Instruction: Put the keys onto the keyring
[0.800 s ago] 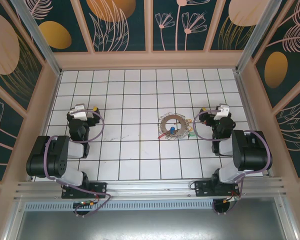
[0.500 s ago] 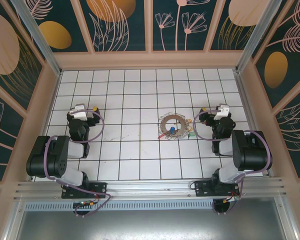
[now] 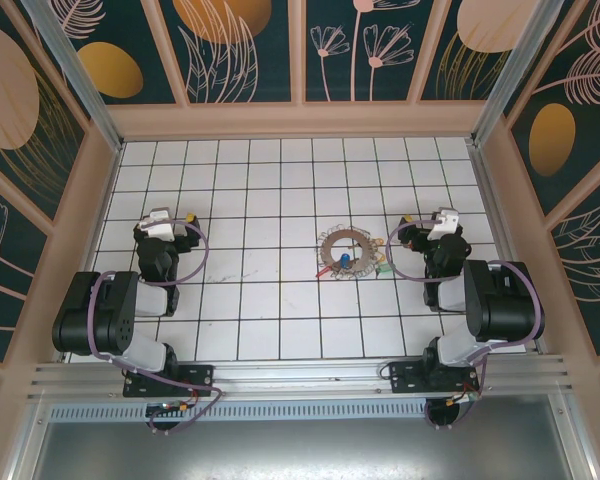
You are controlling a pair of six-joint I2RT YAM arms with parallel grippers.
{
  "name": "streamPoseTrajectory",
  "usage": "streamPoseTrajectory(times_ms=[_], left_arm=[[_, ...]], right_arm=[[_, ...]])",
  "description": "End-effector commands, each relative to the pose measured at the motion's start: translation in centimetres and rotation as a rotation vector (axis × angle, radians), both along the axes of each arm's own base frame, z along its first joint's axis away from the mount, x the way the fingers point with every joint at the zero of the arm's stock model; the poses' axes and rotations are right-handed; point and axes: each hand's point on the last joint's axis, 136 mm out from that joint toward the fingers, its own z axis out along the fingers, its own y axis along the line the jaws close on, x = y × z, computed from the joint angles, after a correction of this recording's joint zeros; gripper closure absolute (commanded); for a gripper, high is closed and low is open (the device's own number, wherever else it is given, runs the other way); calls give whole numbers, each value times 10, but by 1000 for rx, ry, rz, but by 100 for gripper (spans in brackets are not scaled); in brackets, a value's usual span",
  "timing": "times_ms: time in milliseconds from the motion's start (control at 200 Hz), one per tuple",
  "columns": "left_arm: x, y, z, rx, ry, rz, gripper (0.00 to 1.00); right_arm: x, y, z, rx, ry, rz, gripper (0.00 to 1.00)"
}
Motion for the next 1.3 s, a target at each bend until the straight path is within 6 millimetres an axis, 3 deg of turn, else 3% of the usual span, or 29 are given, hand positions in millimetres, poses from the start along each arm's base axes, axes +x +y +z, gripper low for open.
streamPoseTrajectory(times_ms=[0, 85, 130, 230, 315, 380, 460, 515, 616, 716, 861, 1036, 1296], left_arm=[[2, -1, 13, -15, -51, 0, 1], [0, -10, 29, 3, -54, -53, 1], [1, -7, 35, -21, -21, -24, 1], [-10, -9, 74, -111, -80, -28, 1], [-20, -11, 104, -151, -115, -33, 1], [-24, -2, 120, -192, -90, 27, 1], [-30, 13, 122, -259, 7, 140, 1], [-27, 1, 124, -232, 29, 64, 1], [-12, -52, 110, -253, 118, -242, 1], [4, -95, 83, -288, 260, -441, 1], [11, -129, 59, -258, 373, -529, 1], [6, -141, 28, -278, 456, -552, 1], [11, -144, 19, -297, 489, -547, 1]], right_arm=[[11, 0, 16, 6, -19, 7, 1], [30, 3, 19, 43, 124, 38, 1], [42, 5, 32, 89, 171, 46, 1], [50, 15, 61, 157, 194, 75, 1], [42, 14, 71, 259, 232, 7, 1], [30, 10, 65, 306, 309, -44, 1], [13, 19, 59, 317, 400, -2, 1], [3, 33, 52, 331, 477, 68, 6], [-16, 66, 24, 329, 656, 168, 27], [-31, 88, -7, 285, 780, 179, 33], [-53, 121, -38, 336, 906, 206, 36], [-59, 127, -67, 282, 1001, 181, 30], [-49, 137, -85, 30, 1028, 109, 31]])
